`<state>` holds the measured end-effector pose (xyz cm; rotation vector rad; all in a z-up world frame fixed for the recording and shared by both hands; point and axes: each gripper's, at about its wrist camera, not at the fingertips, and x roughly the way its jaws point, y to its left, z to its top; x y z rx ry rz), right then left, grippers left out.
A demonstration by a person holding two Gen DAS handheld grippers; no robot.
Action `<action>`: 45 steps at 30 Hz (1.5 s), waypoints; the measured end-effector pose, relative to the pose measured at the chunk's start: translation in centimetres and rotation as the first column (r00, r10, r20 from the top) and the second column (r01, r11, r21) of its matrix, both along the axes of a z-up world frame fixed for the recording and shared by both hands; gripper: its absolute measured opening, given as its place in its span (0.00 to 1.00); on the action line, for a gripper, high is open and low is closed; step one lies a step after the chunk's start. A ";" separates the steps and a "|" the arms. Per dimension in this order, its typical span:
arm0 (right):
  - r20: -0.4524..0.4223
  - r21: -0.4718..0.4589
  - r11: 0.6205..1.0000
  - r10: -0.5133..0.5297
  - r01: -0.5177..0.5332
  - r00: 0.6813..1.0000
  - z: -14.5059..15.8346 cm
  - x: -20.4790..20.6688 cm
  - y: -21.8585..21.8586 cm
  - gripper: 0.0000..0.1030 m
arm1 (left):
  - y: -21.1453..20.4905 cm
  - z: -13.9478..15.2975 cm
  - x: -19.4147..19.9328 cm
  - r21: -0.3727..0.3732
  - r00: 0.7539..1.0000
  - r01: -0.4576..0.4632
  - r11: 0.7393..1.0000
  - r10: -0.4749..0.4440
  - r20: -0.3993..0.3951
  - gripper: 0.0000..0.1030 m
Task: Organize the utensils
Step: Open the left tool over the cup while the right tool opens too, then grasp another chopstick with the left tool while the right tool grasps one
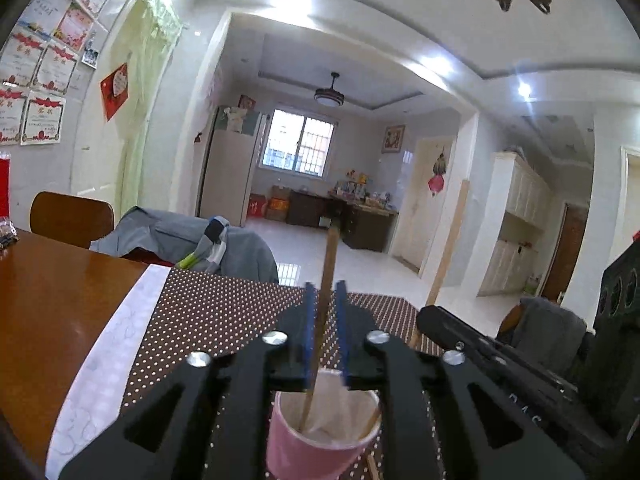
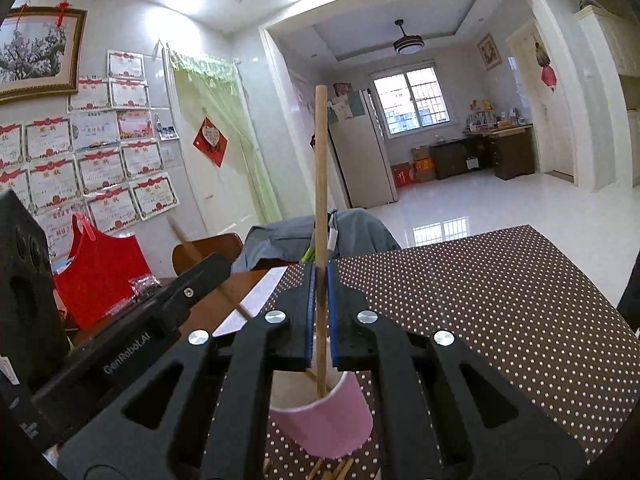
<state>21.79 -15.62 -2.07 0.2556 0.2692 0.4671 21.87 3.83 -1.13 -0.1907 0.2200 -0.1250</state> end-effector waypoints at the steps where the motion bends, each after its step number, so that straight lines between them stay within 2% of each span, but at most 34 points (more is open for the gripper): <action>1: -0.005 -0.005 1.000 0.001 -0.001 1.000 -0.1 -0.2 0.1 0.06 | 0.0 0.1 -0.1 0.004 1.000 0.000 1.000 0.000 -0.002 0.24; 9: -0.046 -0.032 0.999 0.011 -0.012 0.999 -0.9 -0.9 0.5 0.06 | 0.9 0.3 -2.2 0.000 0.998 0.025 1.000 -0.025 -0.064 0.44; 13: -0.063 -0.035 0.999 0.007 -0.009 0.998 -1.3 -1.1 0.5 0.06 | 1.6 0.5 -3.3 -0.020 0.997 0.021 1.000 -0.022 -0.079 0.46; 21: -0.098 -0.059 0.998 0.006 -0.012 0.995 -1.1 -1.5 1.1 0.07 | 2.5 1.1 -5.4 0.024 0.995 -0.034 0.999 0.036 -0.089 0.56; 23: -0.106 -0.063 0.998 0.003 -0.010 0.994 -1.0 -1.7 1.1 0.13 | 2.8 1.0 -5.7 0.025 0.995 -0.030 0.999 0.032 -0.099 0.57; 25: -0.112 -0.069 0.998 -0.006 -0.001 0.994 -0.9 -2.0 1.0 0.29 | 3.0 0.8 -6.1 0.024 0.992 -0.020 1.000 0.023 -0.120 0.57; 28: -0.107 -0.073 0.997 -0.021 0.013 0.994 -0.6 -2.7 0.6 0.41 | 3.2 0.6 -6.5 0.018 0.990 -0.006 1.000 0.008 -0.142 0.57; 33: -0.109 -0.093 0.995 -0.029 0.019 0.994 -0.3 -3.6 -0.4 0.43 | 3.9 0.2 -7.3 -0.005 0.984 0.017 1.000 -0.018 -0.175 0.57; 38: -0.118 -0.106 0.994 -0.036 0.023 0.992 -0.1 -4.1 -1.4 0.45 | 4.2 0.8 -8.5 -0.006 0.995 -0.012 1.000 0.011 -0.099 0.57; 40: -0.129 -0.120 0.992 -0.038 0.023 0.991 -0.2 -4.5 -1.8 0.45 | 4.1 1.0 -8.8 -0.005 0.994 -0.004 1.000 0.003 -0.110 0.57; 45: -0.194 -0.197 0.980 -0.034 -0.005 0.980 -1.2 -5.4 -2.6 0.46 | 3.2 -0.3 -9.7 0.063 0.983 0.037 0.997 -0.025 -0.180 0.57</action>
